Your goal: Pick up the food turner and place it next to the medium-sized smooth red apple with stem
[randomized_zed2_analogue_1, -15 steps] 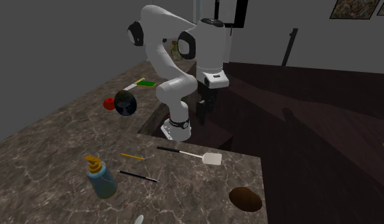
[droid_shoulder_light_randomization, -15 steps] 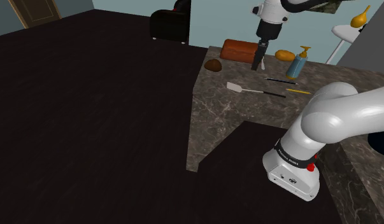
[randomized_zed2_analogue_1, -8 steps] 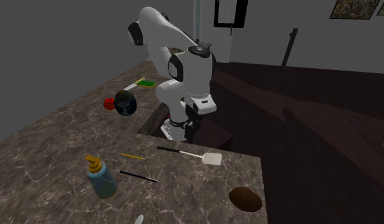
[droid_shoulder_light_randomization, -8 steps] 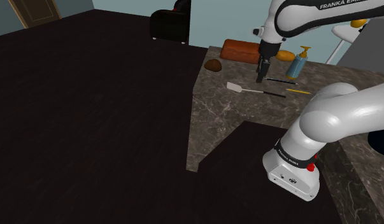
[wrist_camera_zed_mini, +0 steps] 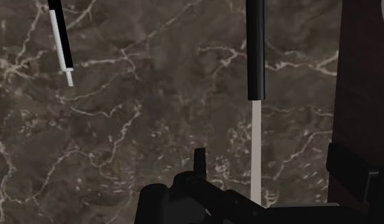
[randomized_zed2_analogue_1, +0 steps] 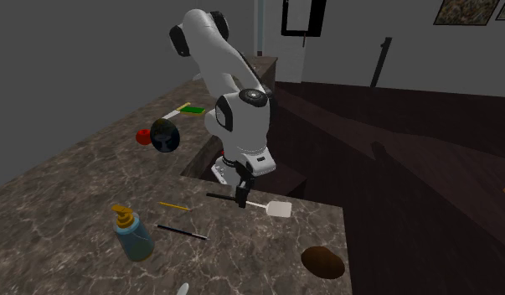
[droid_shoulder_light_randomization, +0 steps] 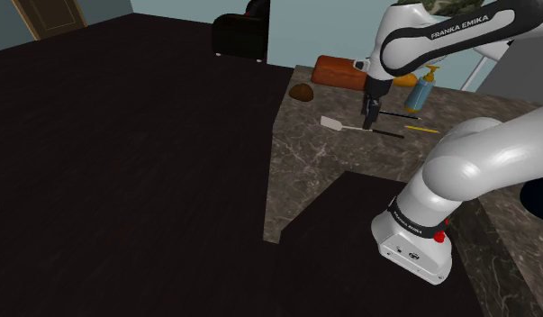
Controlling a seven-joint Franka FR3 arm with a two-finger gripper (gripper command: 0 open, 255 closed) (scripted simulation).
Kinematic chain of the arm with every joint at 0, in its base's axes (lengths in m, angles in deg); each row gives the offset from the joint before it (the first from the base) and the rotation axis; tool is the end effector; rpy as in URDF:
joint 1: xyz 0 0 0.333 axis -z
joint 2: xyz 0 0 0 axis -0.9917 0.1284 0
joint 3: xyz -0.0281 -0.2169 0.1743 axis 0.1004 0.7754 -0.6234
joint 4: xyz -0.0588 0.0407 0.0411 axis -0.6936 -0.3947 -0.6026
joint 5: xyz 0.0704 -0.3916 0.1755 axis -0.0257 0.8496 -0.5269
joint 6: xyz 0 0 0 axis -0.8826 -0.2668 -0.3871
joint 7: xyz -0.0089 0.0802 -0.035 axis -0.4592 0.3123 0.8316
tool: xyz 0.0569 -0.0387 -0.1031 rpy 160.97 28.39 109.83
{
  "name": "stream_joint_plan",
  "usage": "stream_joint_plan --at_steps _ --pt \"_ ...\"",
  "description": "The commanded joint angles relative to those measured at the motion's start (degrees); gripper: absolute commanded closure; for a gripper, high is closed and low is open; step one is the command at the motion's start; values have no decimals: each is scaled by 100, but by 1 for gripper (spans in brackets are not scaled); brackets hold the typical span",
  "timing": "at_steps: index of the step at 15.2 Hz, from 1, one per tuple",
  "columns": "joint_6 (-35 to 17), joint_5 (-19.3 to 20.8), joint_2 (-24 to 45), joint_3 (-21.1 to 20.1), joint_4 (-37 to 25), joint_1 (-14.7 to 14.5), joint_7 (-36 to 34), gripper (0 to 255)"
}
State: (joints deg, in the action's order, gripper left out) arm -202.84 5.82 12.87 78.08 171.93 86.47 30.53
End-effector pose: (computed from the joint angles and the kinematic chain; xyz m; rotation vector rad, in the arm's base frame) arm 0.3350 -0.1769 0.2887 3.0050 0.8455 -0.1006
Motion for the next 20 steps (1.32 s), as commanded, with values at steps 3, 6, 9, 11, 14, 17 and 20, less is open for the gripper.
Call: stream_joint_plan --at_steps 3,6,9,11,14,17,20 --pt "-395 108 206 115 189 27 -14 0" --pt "-395 108 206 115 189 27 -14 0" --pt "-395 108 206 115 189 27 -14 0" --pt "-393 108 205 115 188 27 -14 255" --pt "-393 108 205 115 188 27 -14 255" --pt "-393 108 205 115 188 27 -14 255" --pt "-395 108 206 115 189 27 -14 255"
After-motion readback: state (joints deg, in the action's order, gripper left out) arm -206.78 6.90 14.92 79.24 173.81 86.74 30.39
